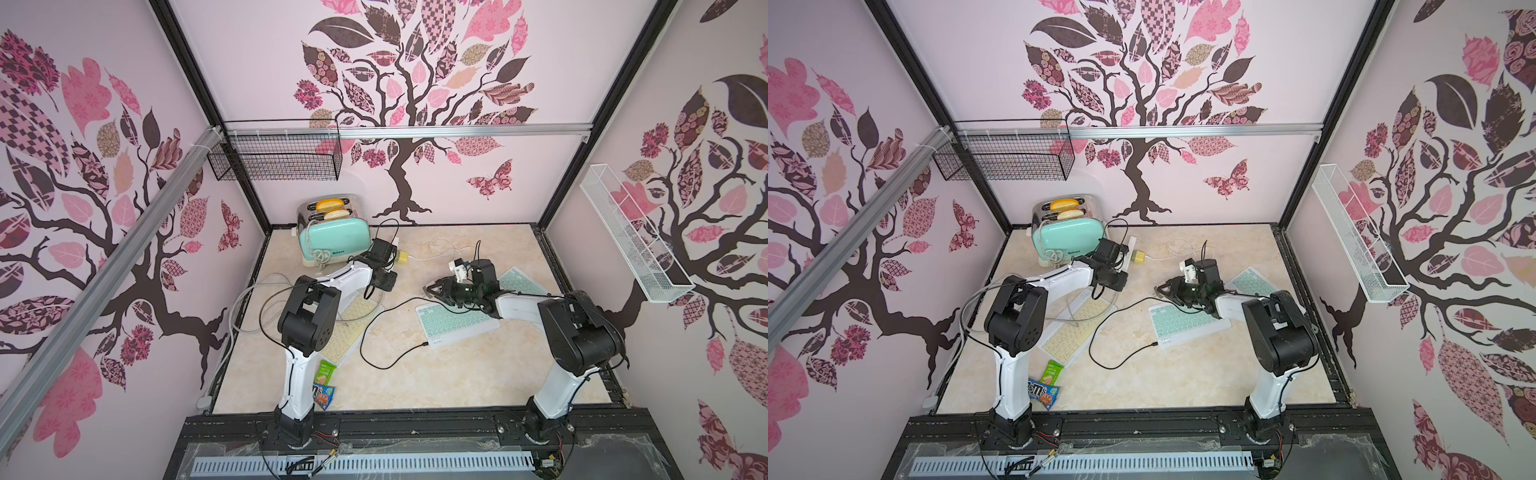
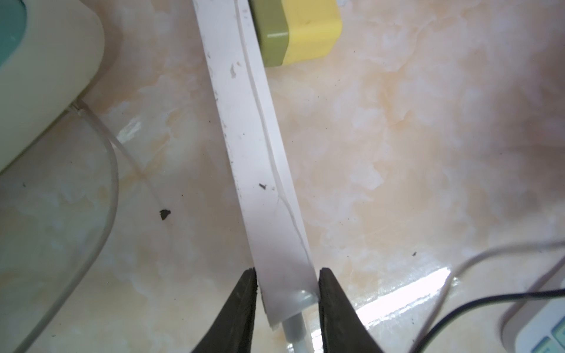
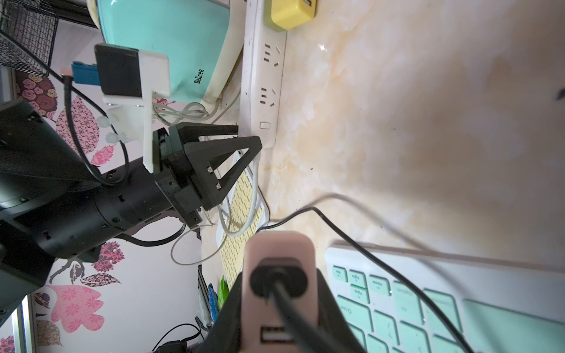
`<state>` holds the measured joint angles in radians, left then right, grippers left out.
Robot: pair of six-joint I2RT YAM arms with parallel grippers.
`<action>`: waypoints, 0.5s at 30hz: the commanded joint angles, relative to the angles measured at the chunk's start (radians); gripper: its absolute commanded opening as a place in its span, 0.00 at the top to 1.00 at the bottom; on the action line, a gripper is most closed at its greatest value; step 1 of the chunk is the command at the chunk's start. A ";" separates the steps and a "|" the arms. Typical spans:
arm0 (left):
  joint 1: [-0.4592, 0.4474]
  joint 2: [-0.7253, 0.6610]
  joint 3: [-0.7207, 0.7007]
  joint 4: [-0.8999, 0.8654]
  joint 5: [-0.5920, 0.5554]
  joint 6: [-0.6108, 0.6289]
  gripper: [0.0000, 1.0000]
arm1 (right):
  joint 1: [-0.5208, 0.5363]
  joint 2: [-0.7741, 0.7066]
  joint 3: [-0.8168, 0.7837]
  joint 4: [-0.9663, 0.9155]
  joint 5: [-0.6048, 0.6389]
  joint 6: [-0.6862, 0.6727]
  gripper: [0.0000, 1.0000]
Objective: Unplug the wireless keyboard
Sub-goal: Place the plug at the center of the board.
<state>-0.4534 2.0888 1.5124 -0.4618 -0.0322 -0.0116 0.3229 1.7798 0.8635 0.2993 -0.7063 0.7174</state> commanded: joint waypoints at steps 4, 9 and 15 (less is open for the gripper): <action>0.005 0.088 0.104 -0.014 0.006 0.006 0.81 | 0.043 0.032 0.056 -0.034 -0.006 -0.032 1.00; 0.025 0.143 0.189 -0.023 0.030 -0.006 0.81 | 0.111 0.051 0.083 -0.061 -0.003 -0.044 1.00; 0.038 0.130 0.203 -0.015 0.056 -0.030 0.63 | 0.191 0.069 0.063 -0.096 -0.009 -0.088 1.00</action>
<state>-0.4255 2.2124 1.7020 -0.4938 0.0025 -0.0257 0.4862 1.8282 0.9127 0.2390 -0.7071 0.6739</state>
